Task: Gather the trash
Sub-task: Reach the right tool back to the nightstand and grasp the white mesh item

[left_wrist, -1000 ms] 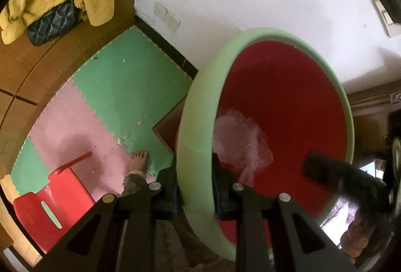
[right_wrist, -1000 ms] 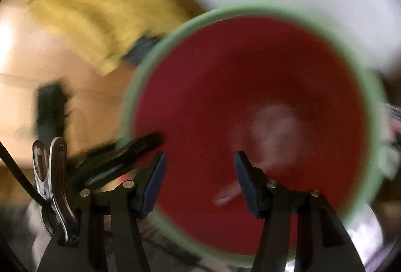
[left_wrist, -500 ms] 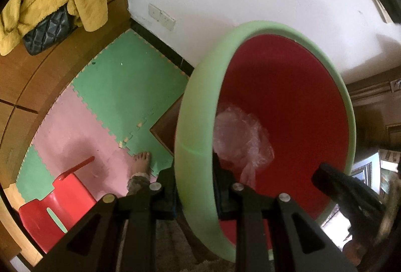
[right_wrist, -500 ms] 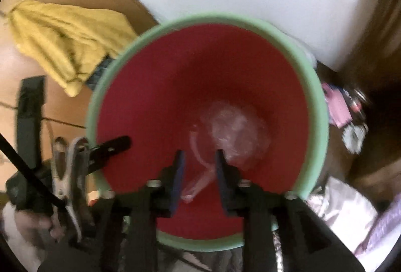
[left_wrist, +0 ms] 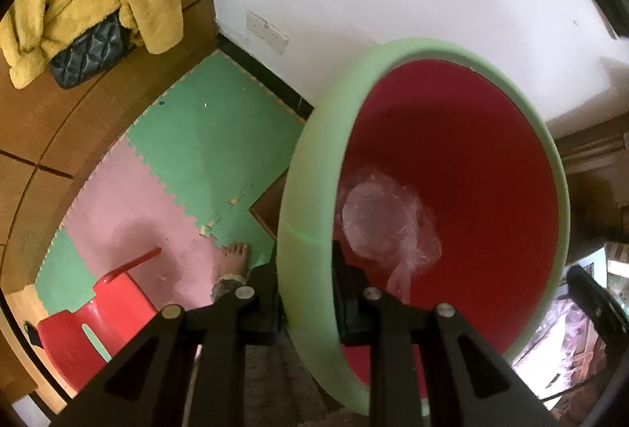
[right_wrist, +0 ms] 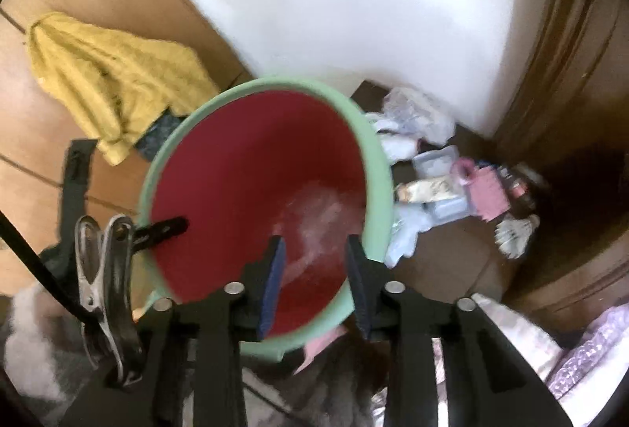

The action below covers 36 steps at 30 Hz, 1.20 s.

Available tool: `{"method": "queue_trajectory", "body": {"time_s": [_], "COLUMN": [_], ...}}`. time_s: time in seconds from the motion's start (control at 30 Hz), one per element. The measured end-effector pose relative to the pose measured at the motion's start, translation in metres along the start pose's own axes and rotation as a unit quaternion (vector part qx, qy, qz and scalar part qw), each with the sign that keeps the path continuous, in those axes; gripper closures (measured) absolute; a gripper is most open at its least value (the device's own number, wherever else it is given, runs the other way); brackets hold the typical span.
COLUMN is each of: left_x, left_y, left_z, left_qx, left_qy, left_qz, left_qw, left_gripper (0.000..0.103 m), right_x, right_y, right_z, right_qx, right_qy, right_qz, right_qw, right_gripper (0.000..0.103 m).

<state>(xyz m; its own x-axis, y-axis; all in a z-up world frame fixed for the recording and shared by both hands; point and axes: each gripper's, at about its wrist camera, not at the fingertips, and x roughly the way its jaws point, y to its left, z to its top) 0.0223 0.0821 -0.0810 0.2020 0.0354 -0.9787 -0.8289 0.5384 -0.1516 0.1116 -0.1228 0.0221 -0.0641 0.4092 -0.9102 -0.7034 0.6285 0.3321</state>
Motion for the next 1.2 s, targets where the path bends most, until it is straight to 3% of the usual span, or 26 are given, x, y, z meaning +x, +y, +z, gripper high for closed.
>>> {"method": "queue_trajectory", "body": {"time_s": [0.17,0.37,0.57,0.73,0.9,1.03,1.2], "left_x": [-0.004,-0.006,-0.004,-0.003,-0.003,-0.003,-0.003], "left_y": [0.000,-0.001,-0.006,-0.007,-0.005,-0.004,-0.003], "left_z": [0.000,-0.001,0.000,0.001,0.002,0.004,0.003], "left_qx": [0.004,0.006,0.024,0.023,0.010,0.007,0.004], "left_qy": [-0.009,-0.007,-0.002,0.001,0.002,0.002,0.001], "left_qz": [0.010,0.015,0.032,0.037,0.032,0.028,0.030], "left_qw": [0.9999,0.9998,0.9992,0.9990,0.9994,0.9996,0.9995], "left_gripper": [0.084,0.084,0.083,0.084,0.084,0.084,0.085], "right_x": [-0.023,-0.046,-0.062,-0.074,-0.069,-0.054,-0.018], "right_y": [0.003,-0.002,-0.027,-0.065,-0.102,-0.133,-0.154], "right_z": [-0.006,-0.019,-0.033,-0.048,-0.066,-0.084,-0.107], "right_qx": [-0.039,-0.025,0.028,0.084,0.122,0.182,0.212], "right_qy": [-0.030,-0.049,-0.068,-0.095,-0.082,-0.065,-0.032], "right_qz": [0.012,0.019,-0.012,-0.066,-0.115,-0.068,-0.062], "right_qw": [0.999,0.998,0.997,0.990,0.982,0.979,0.975], "right_gripper": [0.074,0.074,0.074,0.074,0.074,0.074,0.073]}}
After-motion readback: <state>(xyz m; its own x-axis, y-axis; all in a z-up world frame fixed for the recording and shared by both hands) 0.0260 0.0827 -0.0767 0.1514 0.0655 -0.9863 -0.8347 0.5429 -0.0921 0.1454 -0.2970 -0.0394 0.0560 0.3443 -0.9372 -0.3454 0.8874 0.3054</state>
